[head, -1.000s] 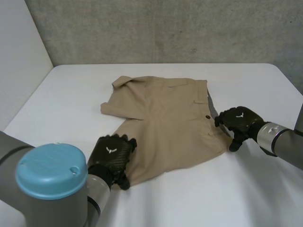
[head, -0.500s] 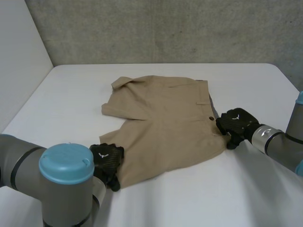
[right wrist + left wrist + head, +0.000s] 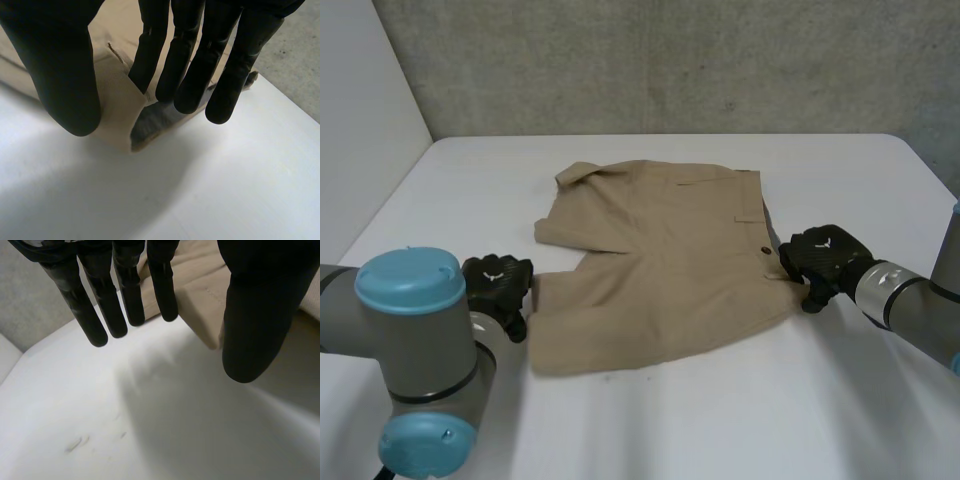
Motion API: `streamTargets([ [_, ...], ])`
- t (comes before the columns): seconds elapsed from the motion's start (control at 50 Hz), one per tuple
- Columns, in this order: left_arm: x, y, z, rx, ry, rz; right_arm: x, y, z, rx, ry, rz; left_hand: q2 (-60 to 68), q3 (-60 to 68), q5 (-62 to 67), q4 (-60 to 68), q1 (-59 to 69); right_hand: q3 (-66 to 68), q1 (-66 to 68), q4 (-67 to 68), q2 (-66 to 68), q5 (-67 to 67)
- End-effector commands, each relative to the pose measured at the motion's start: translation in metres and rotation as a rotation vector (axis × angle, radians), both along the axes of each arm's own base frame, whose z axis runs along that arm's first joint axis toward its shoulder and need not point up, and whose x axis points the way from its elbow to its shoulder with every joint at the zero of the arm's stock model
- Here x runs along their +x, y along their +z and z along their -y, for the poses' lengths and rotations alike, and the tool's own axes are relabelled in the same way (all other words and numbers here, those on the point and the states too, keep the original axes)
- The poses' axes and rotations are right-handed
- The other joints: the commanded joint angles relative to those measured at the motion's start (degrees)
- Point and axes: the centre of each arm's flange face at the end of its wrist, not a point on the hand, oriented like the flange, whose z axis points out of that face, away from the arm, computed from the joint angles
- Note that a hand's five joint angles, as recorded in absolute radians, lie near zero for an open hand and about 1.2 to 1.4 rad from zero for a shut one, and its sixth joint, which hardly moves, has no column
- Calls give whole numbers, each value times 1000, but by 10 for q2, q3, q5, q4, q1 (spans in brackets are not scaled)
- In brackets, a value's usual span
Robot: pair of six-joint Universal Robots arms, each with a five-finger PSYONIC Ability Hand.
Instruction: Fold the shorts.
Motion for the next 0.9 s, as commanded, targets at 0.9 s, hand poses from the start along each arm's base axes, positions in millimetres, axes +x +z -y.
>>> streamTargets([
  [0.9,-8,45,-100,-27,-214,-19,2,-6,-12,-4,30,-34,-23,-22,-19,-20,-21,-126,-3,-130,-121,150],
])
